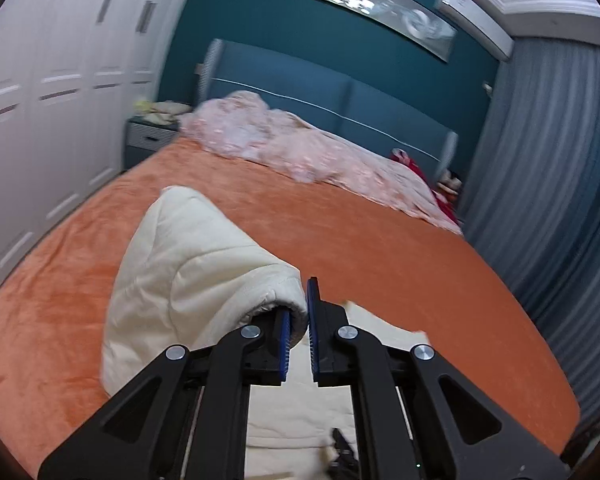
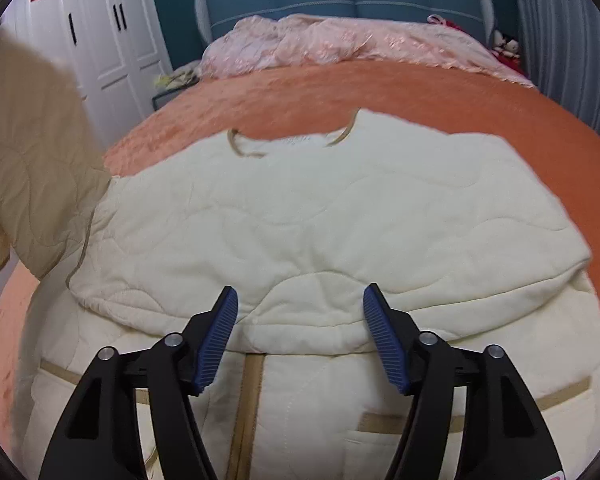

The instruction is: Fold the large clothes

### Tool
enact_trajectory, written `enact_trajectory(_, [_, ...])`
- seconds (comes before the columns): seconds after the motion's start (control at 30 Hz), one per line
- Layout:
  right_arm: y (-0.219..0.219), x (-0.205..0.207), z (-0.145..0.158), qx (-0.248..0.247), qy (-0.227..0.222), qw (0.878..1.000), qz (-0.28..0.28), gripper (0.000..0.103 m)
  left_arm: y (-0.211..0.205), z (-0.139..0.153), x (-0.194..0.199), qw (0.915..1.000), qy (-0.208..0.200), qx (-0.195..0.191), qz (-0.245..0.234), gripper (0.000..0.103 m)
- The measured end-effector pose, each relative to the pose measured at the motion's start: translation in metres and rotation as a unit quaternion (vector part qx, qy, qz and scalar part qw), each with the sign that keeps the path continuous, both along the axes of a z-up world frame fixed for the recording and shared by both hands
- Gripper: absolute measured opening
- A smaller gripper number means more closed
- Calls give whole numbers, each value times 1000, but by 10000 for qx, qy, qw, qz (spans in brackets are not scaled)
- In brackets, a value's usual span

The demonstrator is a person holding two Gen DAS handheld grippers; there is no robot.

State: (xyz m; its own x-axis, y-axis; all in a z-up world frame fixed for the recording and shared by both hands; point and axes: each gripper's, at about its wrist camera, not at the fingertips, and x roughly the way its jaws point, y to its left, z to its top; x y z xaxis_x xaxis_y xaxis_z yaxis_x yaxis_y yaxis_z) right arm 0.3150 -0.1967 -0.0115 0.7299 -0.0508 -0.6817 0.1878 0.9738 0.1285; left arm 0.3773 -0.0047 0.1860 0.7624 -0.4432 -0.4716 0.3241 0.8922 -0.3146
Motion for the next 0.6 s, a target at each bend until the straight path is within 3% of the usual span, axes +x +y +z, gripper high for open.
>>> enact_trajectory(0.03, [-6, -7, 6, -5, -40, 10000, 2, 69, -32, -4, -4, 9994, 99, 63, -336, 17])
enact_trajectory(0.1, [-21, -26, 14, -113, -39, 9999, -95, 70, -90, -21, -14, 9952, 289, 305, -881, 71])
enact_trajectory(0.17, [-41, -46, 16, -224, 15, 9995, -226, 70, -129, -47, -30, 9939, 382, 621, -828, 83])
enact_trajectory(0.27, [-77, -79, 12, -216, 173, 9984, -499, 71, -147, -92, -45, 9897, 861, 697, -910, 83])
enact_trajectory(0.43, [-116, -116, 7, 95, 285, 9966, -764, 72, -88, -133, -57, 9893, 1401, 17, -404, 83])
enact_trajectory(0.6, [-86, -98, 59, -42, -334, 9993, -176, 72, -48, -153, -54, 9841, 1765, 181, -14, 82])
